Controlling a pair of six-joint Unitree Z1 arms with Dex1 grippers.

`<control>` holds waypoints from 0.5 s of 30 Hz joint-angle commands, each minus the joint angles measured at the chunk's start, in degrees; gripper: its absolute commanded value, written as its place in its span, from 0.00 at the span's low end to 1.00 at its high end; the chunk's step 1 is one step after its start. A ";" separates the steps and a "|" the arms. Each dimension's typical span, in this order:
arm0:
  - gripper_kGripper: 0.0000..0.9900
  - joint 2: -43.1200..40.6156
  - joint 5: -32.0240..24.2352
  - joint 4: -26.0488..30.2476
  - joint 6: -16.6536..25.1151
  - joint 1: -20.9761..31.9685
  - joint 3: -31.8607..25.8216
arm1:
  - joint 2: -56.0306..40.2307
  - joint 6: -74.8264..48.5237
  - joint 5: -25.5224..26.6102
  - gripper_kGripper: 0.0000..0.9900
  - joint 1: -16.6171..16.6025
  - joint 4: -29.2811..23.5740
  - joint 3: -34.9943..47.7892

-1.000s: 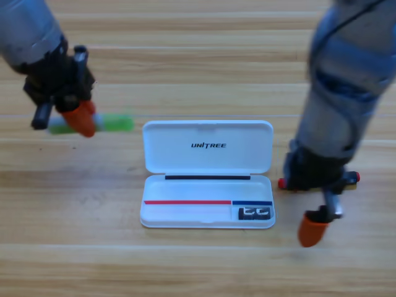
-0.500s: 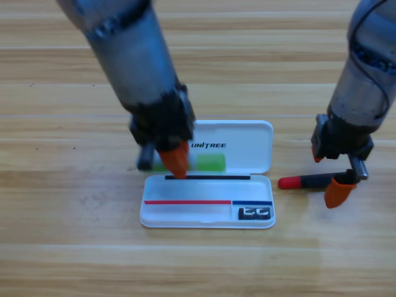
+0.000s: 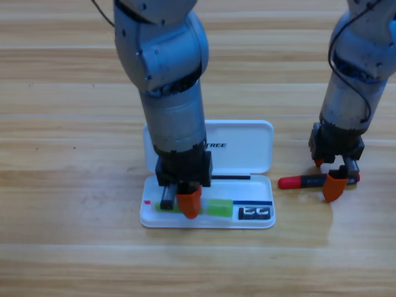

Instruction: Clean up eraser and pencils

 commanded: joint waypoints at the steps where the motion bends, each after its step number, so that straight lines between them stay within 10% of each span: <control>1: 0.00 2.89 -0.92 -0.10 -0.50 -0.85 -1.00 | 4.54 -1.21 0.17 0.66 -2.74 -1.70 1.80; 13: 0.00 0.96 0.40 0.77 -0.59 0.91 -1.00 | 5.42 -2.88 4.48 0.55 -2.74 -2.93 2.07; 15: 0.00 0.69 0.66 0.86 -0.59 1.18 -0.74 | 5.51 -3.15 4.56 0.40 -2.74 -3.10 2.07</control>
